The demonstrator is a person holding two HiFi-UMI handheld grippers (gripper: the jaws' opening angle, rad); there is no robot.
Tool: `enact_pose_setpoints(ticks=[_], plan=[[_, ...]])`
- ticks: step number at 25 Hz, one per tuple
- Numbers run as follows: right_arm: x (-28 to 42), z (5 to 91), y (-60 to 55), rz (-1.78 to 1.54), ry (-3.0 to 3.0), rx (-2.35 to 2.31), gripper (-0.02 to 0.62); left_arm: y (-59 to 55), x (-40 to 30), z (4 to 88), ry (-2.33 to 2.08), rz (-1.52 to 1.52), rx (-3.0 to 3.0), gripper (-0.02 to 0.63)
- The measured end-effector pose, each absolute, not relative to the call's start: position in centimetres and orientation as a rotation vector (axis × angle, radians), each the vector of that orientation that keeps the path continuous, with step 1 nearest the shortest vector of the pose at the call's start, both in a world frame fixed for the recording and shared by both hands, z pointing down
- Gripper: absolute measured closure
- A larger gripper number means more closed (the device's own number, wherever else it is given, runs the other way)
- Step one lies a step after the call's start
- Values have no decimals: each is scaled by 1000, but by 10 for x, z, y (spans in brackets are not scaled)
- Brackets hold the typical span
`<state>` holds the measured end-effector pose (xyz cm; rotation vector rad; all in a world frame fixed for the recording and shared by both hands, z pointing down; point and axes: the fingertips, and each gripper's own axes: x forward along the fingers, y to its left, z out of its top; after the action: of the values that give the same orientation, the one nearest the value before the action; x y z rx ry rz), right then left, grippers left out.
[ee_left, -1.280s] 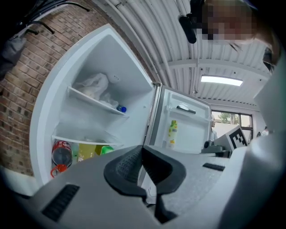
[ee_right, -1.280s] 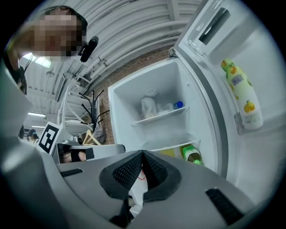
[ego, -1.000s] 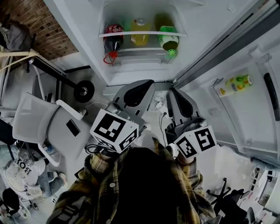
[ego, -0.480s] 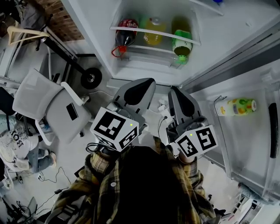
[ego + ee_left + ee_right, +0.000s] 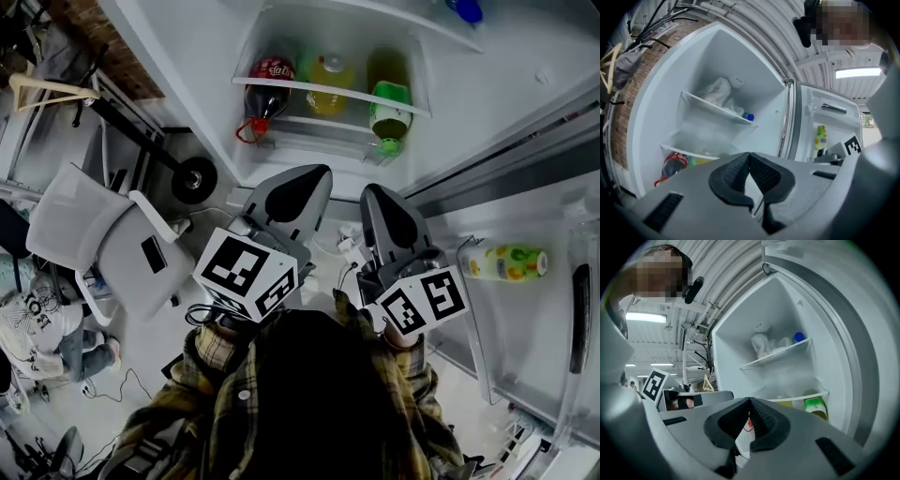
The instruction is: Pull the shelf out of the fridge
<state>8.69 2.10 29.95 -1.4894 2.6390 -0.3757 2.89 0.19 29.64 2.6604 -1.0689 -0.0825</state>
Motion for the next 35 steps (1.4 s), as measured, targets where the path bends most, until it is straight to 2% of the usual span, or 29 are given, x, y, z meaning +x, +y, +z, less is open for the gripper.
enact_pose_setpoints(ticks=[17,35], plan=[[73,295,-84,-388,2507,-1606,577,-99,19,309,-907,-29,2690,603],[95,330,-125,-629,2477,-1576,575,-138,28,340,-977,19,2566,603]])
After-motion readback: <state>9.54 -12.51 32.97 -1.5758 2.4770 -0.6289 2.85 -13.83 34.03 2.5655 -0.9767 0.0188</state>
